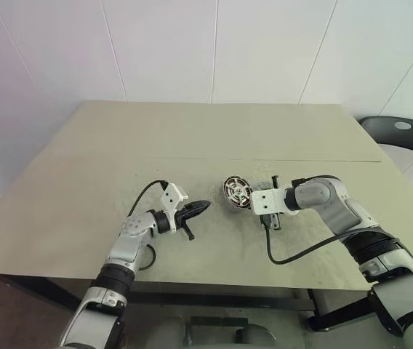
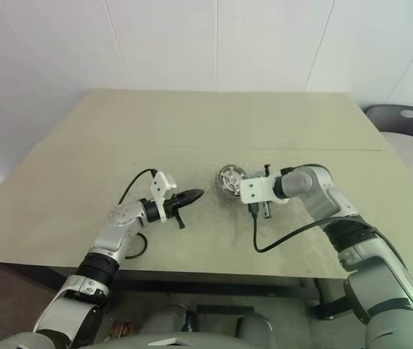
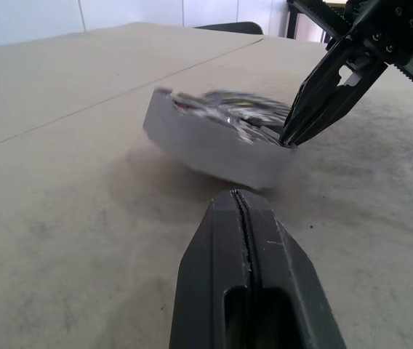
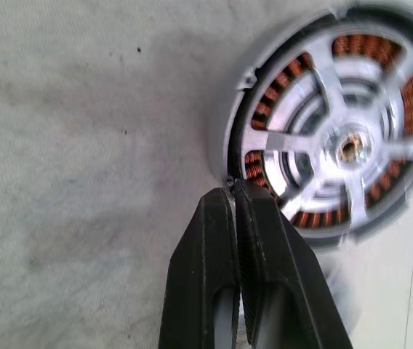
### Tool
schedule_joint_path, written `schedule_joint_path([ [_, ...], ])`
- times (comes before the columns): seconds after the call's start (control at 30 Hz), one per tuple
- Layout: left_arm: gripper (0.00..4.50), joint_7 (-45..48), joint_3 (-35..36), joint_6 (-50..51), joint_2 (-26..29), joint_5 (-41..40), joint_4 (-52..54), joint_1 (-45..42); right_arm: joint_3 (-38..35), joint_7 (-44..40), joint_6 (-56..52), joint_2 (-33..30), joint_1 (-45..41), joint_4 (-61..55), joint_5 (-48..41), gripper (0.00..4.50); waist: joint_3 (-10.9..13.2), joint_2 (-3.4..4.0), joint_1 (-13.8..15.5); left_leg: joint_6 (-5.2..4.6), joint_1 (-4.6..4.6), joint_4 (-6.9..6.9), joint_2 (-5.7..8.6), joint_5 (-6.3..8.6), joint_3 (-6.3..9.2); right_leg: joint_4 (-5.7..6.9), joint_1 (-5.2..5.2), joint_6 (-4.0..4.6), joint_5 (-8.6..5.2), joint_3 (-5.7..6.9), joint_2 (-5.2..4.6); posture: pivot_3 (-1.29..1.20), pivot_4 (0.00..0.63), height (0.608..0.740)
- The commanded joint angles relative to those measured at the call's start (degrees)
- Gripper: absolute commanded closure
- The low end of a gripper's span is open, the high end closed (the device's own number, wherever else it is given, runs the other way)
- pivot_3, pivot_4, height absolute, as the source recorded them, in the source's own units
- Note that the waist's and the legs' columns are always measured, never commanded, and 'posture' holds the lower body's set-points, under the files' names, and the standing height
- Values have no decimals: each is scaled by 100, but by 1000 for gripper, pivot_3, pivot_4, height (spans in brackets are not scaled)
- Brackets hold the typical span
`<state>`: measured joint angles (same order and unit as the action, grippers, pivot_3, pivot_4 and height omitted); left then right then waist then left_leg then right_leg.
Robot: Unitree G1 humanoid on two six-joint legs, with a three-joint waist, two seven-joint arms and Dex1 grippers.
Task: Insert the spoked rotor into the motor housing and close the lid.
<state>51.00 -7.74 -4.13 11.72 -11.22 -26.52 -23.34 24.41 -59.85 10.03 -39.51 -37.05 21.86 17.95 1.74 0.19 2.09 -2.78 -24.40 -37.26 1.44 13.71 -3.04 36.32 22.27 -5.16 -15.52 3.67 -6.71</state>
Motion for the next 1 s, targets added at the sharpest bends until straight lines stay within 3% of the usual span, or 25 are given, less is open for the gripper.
schedule_joint_path([
  [0.03,4500,-15,19,-124,11,54,52,-159,-62,32,52,-34,-33,-26,69,4463,0,0,16,0,-1,0,0,0,0,-1,0,-1,0,0,0,0,0,740],
  [0.2,4500,-39,4,-154,1,105,17,-177,-106,-28,71,-111,-58,-84,29,4463,0,0,13,-1,-2,0,1,0,0,-3,0,-1,1,0,-1,0,0,740],
  [0.57,4500,-36,-1,-228,-37,148,-67,-222,-151,-1433,-259,-906,389,-1737,-546,4463,0,0,10,-3,-7,4,-1,1,0,-8,3,-8,4,1,0,0,0,740],
  [1.0,4500,97,77,-105,-5,13,98,-181,-234,-346,-342,-271,162,-1109,-165,4463,0,0,12,-2,-7,2,-1,1,-2,-7,4,-8,5,2,-1,0,0,740],
])
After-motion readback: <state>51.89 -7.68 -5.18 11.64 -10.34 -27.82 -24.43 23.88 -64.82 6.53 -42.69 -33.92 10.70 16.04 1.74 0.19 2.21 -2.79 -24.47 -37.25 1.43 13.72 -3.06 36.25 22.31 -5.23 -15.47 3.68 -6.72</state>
